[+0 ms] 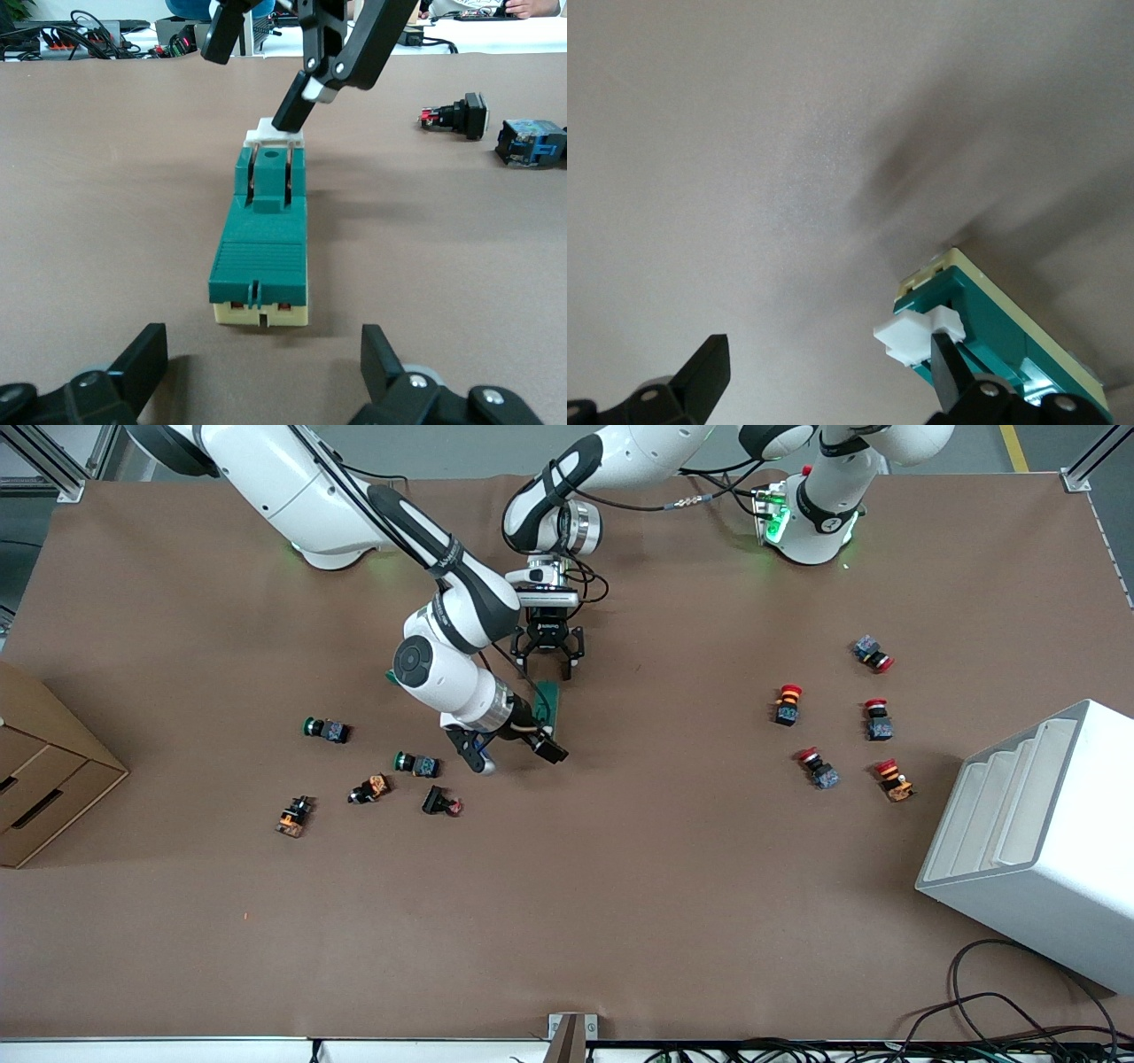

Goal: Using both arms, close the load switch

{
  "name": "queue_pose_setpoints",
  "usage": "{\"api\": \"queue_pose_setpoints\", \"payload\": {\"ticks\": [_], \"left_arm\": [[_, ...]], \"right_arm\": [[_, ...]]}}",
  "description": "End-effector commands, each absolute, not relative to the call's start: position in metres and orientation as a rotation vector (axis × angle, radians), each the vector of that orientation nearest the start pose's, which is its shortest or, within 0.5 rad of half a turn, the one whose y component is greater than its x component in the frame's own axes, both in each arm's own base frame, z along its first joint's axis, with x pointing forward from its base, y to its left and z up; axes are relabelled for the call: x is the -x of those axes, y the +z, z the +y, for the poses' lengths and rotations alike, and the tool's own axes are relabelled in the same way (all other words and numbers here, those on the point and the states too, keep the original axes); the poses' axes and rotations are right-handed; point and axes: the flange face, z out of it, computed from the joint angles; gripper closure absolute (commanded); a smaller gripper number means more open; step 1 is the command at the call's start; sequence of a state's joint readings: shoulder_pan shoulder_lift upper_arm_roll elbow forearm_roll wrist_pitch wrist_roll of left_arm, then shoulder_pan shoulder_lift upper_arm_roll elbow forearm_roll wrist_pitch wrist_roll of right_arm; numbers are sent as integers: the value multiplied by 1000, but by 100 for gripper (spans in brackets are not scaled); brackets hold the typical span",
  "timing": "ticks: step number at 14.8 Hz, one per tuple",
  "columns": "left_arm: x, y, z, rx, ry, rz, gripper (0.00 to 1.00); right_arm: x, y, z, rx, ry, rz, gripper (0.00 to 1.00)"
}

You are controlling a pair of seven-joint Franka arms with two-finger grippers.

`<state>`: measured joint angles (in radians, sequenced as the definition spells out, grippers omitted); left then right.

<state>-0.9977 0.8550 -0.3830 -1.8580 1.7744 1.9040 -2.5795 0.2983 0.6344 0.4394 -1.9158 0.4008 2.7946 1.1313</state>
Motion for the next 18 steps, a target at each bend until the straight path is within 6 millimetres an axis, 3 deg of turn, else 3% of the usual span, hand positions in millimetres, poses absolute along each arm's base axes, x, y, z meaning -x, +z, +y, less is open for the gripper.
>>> {"api": "queue_pose_setpoints", "payload": {"ticks": [1,4,7,8,10,12,18], "left_arm": [[-183,72,-580,2715,-1641,85,4],[-184,71,-578,2713,-1637,81,4],[-184,68,-574,2704,-1614,59,4],[-183,70,-573,2701,-1604,39,4],[-182,83,-576,2699,-1586,1,4],[-186,108,-584,2682,-1536,-9,4],[-219,227,-642,2755,-1271,-221,4]], "right_arm": [[-519,197,416,2427,229,1119,0],[-526,195,417,2438,202,1112,0],[-547,202,388,2525,199,1075,0],[-559,224,373,2600,192,1015,0],[-575,248,337,2753,201,905,0],[-586,279,291,2880,225,737,0],[-604,363,146,3034,282,188,0]]}}
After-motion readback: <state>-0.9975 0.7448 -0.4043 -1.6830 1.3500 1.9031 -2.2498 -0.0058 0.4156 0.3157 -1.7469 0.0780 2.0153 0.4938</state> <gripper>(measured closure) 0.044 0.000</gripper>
